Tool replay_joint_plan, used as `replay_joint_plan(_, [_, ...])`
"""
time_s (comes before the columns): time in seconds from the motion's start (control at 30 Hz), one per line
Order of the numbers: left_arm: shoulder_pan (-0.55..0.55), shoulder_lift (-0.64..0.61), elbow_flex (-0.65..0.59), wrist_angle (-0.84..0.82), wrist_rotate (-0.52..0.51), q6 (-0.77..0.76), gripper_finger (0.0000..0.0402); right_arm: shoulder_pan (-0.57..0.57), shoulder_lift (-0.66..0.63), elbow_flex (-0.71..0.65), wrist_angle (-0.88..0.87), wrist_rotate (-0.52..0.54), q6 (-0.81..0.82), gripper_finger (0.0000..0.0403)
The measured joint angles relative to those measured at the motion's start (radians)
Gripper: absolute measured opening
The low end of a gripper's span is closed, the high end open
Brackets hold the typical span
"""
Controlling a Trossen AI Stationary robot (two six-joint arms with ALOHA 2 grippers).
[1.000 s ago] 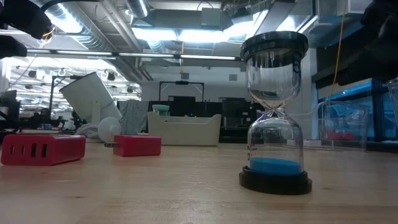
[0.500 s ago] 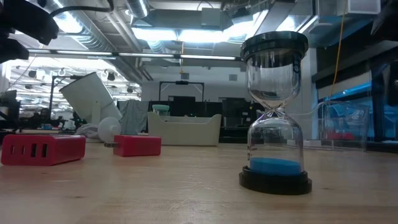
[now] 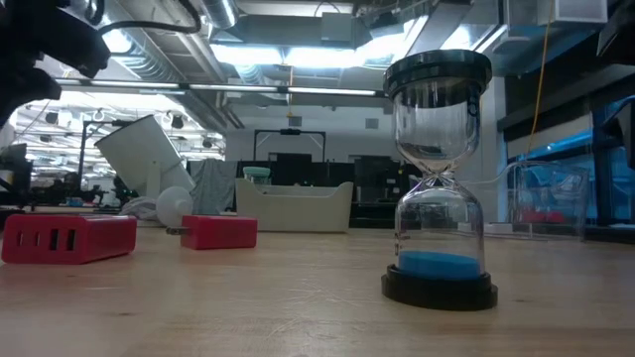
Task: Pick & Place Office items
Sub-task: Put the red hourglass into the gray bin
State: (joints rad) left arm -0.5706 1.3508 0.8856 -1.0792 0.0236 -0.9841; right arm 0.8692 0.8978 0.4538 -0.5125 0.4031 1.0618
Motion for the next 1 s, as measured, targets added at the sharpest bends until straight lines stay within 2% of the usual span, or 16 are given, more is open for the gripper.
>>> replay_joint_plan(0.3, [0.05,-0.006,0.0,0.057,-0.006,0.048,0.0207,0.0,0.0,0.0,0.0,0.0,0.0,0.0286])
replay_joint_plan(0.57, [0.07,-0.006,0.054,0.071,-0.077,0.07,0.0299,0.0,0.0,0.0,0.0,0.0,0.001,0.0286])
replay_joint_plan(0.7, [0.07,-0.005,0.094,0.097,-0.105,0.099,0.0329,0.0,0.0,0.0,0.0,0.0,0.001,0.0286])
replay_joint_plan(0.87, [0.069,-0.005,0.147,0.155,-0.213,0.173,0.0335,0.0,0.0,0.0,0.001,0.0,0.001,0.0286])
replay_joint_plan(1.0, [0.066,-0.005,0.158,0.28,-0.332,0.268,0.0335,0.0,0.0,-0.001,0.001,0.0,0.002,0.0286])
